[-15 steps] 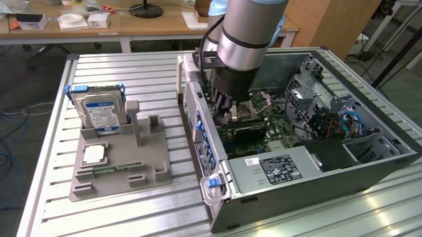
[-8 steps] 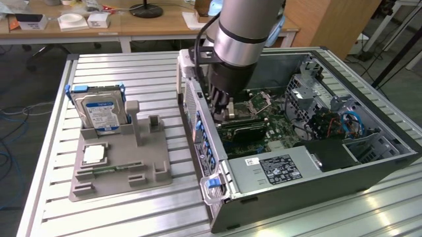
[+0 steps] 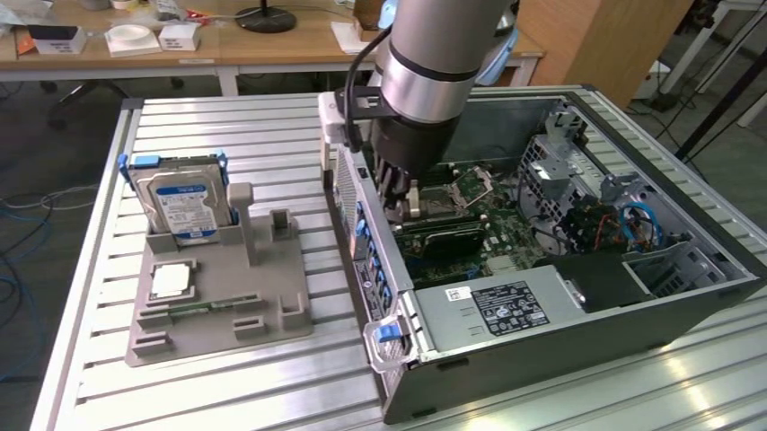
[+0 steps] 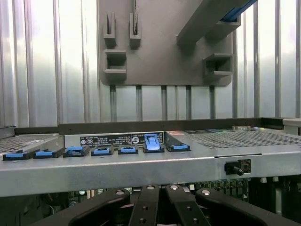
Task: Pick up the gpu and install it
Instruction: 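Press down on the gpu until it lock into place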
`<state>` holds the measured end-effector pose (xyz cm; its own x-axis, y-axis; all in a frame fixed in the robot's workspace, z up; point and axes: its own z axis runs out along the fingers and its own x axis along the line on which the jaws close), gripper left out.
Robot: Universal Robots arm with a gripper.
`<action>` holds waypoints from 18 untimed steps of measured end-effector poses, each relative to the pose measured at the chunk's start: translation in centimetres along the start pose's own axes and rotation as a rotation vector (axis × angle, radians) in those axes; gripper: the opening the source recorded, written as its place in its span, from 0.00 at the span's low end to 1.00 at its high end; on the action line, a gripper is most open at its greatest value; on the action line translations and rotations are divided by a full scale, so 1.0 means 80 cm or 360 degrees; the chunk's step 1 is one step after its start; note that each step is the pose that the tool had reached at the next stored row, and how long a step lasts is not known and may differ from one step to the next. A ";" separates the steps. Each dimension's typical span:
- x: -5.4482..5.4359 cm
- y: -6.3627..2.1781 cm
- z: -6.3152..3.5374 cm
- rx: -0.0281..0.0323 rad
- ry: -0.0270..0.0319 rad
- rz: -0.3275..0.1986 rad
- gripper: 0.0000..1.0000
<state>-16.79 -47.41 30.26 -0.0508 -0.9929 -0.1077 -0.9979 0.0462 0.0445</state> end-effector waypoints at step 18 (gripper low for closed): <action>0.005 -0.008 0.008 -0.00014 -0.00260 0.0000 0.11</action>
<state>-16.22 -47.73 29.59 -0.0514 -0.9910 -0.1239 -0.9979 0.0461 0.0453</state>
